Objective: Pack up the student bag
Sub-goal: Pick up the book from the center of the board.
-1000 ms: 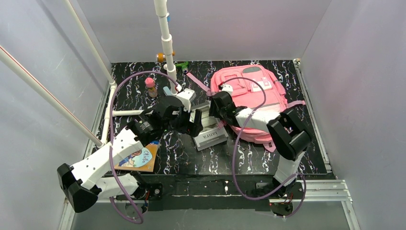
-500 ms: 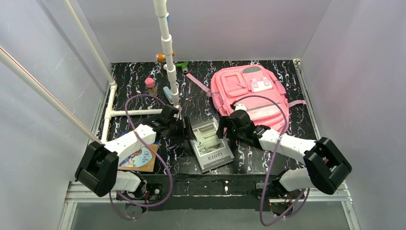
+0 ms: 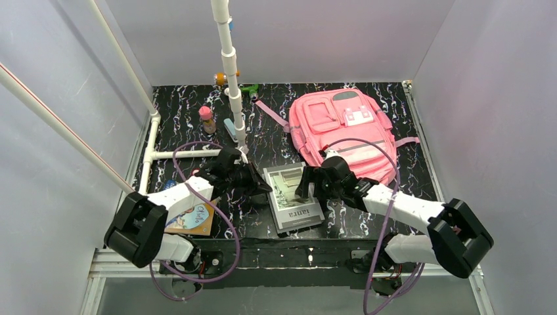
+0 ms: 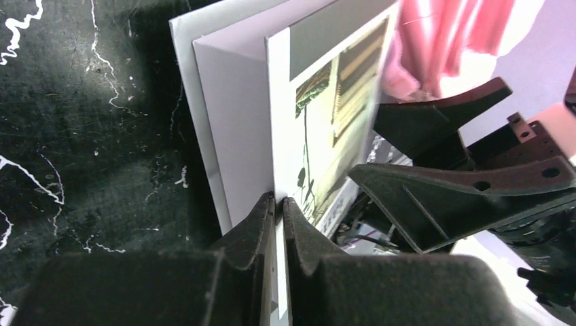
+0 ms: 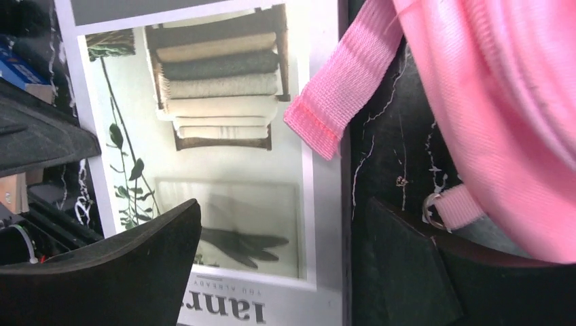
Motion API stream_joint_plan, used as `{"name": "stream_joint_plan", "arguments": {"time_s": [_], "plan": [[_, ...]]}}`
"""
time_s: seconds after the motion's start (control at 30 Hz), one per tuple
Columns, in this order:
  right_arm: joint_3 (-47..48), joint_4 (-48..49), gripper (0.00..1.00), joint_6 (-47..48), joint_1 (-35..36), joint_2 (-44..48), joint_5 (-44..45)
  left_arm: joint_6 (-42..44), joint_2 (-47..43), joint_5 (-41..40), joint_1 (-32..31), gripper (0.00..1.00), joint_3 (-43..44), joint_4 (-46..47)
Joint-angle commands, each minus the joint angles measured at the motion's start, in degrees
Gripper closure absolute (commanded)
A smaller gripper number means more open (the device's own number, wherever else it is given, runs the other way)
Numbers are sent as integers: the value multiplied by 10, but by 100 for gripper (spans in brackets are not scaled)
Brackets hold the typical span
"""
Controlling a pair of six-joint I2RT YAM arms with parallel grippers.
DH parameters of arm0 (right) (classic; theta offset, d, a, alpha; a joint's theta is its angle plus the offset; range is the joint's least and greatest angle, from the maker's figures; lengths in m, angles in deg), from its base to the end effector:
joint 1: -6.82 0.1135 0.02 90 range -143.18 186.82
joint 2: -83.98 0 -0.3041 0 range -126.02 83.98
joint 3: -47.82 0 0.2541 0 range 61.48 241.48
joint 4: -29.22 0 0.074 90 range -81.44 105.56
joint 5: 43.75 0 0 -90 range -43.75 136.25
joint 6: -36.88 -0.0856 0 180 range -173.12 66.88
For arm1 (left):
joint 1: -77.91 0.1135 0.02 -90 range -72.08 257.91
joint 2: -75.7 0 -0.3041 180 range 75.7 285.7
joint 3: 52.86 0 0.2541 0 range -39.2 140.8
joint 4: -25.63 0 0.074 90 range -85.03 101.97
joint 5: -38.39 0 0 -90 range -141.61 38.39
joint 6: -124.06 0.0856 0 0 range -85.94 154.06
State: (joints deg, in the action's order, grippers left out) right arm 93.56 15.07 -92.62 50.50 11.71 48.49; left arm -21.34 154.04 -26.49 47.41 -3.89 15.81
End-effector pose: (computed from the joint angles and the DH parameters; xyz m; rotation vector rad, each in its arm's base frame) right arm 0.2017 0.1880 0.1857 -0.0656 2.3829 0.6916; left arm 0.2378 -0.1823 0.1910 -0.2808 2.4997 -1.2174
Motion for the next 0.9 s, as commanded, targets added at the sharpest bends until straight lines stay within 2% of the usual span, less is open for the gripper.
{"name": "stream_joint_plan", "arguments": {"time_s": [0.0, 0.13, 0.33, 0.43, 0.53, 0.6, 0.67, 0.73, 0.87], "plan": [[55, -96, 2, 29, -1, 73, 30, -39, -50, 46, 34, 100, 12, -6], [50, -112, 2, 26, -3, 110, 23, -53, -66, 65, 51, 100, 20, -7], [-1, -82, 1, -35, -8, 157, -17, -69, -46, 100, 62, 100, 39, -35], [-27, -41, 2, -38, 7, 193, -58, -92, -42, 110, 62, 100, 28, -15], [7, -109, 2, 30, 68, 215, 39, -91, -37, 107, 62, 100, 31, -17], [28, -155, 2, 31, 93, 209, 75, -92, -36, 107, 62, 100, 32, -17], [29, -184, 2, -42, 95, 202, 94, -91, -33, 109, 62, 100, 33, -16], [32, -259, 2, -166, 95, 196, 131, -90, -31, 111, 62, 100, 34, -17], [18, -283, 2, -297, 97, 203, 104, -93, -34, 109, 62, 100, 31, -16]]}}
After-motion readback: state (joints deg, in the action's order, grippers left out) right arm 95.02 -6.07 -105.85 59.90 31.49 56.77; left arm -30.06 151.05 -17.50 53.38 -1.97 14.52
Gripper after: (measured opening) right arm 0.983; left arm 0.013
